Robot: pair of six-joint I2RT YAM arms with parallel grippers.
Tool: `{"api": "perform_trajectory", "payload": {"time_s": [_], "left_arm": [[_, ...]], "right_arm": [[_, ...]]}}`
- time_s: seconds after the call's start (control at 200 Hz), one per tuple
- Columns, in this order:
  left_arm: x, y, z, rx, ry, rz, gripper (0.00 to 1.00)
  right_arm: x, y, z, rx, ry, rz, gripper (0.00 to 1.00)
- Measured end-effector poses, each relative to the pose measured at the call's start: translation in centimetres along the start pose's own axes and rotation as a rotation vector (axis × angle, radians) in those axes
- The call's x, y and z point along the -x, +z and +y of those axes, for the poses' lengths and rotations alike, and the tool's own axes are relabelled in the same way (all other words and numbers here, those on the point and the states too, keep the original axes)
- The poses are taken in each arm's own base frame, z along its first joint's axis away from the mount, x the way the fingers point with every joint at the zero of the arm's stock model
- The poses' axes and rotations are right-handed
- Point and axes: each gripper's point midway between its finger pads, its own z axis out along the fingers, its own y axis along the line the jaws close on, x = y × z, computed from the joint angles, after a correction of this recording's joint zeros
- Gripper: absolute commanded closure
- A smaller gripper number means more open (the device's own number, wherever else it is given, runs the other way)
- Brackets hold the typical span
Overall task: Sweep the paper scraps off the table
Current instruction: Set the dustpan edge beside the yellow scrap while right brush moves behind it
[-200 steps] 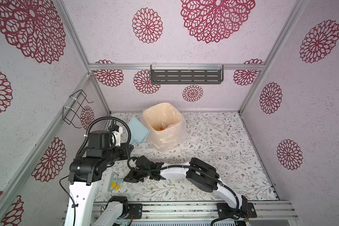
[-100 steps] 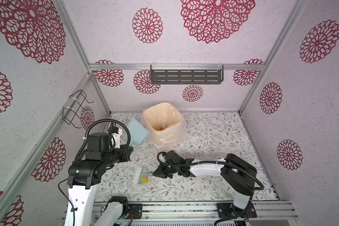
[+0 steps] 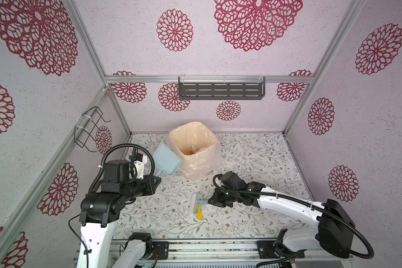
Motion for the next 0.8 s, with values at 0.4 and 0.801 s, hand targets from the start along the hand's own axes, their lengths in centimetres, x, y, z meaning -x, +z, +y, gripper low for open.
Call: {"api": "perform_trajectory", "payload": {"time_s": [0.4, 0.801], "left_arm": [[-2.9, 0.0, -2.3, -0.103, 0.009, 0.097, 1.00], [-8.9, 1.7, -3.3, -0.220, -0.073, 0.273, 1.00]], "right_arm": [[-1.7, 0.2, 3.0, 0.057, -0.152, 0.061, 1.00], [-1.4, -1.5, -4.6, -0.084, -0.146, 0.073, 1.00]]}}
